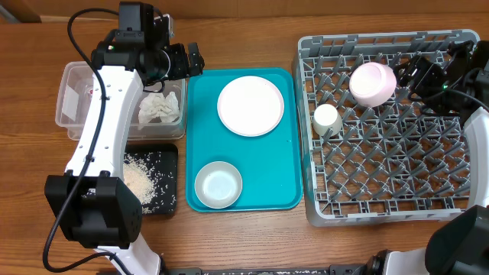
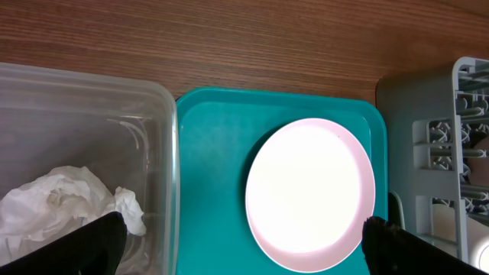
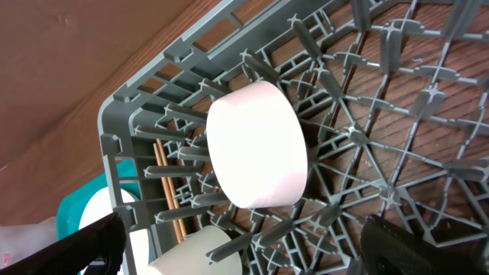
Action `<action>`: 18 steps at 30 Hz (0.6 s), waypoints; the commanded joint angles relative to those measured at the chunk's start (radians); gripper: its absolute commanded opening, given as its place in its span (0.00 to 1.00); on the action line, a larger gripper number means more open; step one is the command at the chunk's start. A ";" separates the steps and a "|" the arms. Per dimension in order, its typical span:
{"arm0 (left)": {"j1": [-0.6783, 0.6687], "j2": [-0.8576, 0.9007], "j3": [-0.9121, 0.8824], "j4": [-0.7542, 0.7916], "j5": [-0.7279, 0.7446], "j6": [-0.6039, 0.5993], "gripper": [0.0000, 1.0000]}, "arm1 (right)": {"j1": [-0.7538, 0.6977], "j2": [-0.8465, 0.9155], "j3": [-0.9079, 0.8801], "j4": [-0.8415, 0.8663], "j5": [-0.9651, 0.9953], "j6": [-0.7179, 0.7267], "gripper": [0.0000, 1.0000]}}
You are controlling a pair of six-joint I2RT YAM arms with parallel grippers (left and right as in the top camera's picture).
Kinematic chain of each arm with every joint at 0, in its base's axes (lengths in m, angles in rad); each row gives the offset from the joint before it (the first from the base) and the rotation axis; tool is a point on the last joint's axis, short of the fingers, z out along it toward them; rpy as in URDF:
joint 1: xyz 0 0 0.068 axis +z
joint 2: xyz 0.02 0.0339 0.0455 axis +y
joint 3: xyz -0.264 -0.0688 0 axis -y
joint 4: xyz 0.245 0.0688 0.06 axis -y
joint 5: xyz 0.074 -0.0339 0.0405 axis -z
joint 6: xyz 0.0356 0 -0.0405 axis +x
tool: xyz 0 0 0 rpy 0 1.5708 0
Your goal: Sort waste into correct bins and load items into the dishwasher
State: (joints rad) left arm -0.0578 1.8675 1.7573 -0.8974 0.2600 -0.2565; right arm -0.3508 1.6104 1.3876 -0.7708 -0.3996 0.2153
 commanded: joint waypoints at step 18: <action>0.007 -0.024 0.018 0.000 -0.005 -0.006 1.00 | 0.002 -0.002 0.014 -0.109 -0.219 0.156 1.00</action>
State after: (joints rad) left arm -0.0578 1.8675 1.7573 -0.8978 0.2600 -0.2565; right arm -0.3508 1.6104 1.3876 -0.8669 -0.6460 0.3477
